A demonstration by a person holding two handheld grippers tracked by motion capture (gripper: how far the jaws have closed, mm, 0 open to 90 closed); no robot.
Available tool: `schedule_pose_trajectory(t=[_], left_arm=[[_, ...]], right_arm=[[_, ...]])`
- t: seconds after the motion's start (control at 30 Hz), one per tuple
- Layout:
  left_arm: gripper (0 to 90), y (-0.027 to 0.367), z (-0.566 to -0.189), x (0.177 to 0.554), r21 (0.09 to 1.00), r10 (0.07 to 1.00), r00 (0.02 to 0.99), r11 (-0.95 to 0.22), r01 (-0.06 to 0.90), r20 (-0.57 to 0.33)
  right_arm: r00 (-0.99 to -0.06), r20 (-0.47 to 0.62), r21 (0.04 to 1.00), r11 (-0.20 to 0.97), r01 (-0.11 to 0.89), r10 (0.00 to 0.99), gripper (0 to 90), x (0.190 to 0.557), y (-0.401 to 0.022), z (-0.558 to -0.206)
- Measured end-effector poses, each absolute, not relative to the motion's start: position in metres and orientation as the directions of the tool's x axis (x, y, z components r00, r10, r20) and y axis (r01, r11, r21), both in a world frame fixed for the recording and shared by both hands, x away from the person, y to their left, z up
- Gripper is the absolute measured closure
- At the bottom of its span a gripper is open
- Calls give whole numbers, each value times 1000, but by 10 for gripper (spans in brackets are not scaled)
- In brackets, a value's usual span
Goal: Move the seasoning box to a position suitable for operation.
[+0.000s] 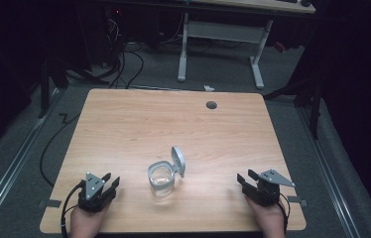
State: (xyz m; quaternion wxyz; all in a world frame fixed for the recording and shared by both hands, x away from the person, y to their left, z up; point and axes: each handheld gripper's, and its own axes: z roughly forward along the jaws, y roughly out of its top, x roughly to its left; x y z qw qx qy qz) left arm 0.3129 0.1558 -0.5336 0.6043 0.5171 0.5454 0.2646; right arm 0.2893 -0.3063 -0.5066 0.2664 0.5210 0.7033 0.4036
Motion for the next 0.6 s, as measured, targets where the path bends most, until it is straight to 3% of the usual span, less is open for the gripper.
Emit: schedule_pose_trajectory(t=[0.1,0.27,0.5,0.6], left_arm=[[663,153,-531,312,894,859,280,360,267,-429],[689,143,-530,305,897,847,320,349,270,-425],[791,122,-532,289,876,798,383,353,328,-465],[834,115,-531,285,870,787,393,355,341,-475]], right_arm=[[-334,45,839,146,524,941,537,292,-302,-511],[-347,17,839,176,515,938,530,293,-295,-516],[-377,25,844,183,505,926,739,292,-290,-517],[-392,36,829,192,525,919,763,294,-288,-518]])
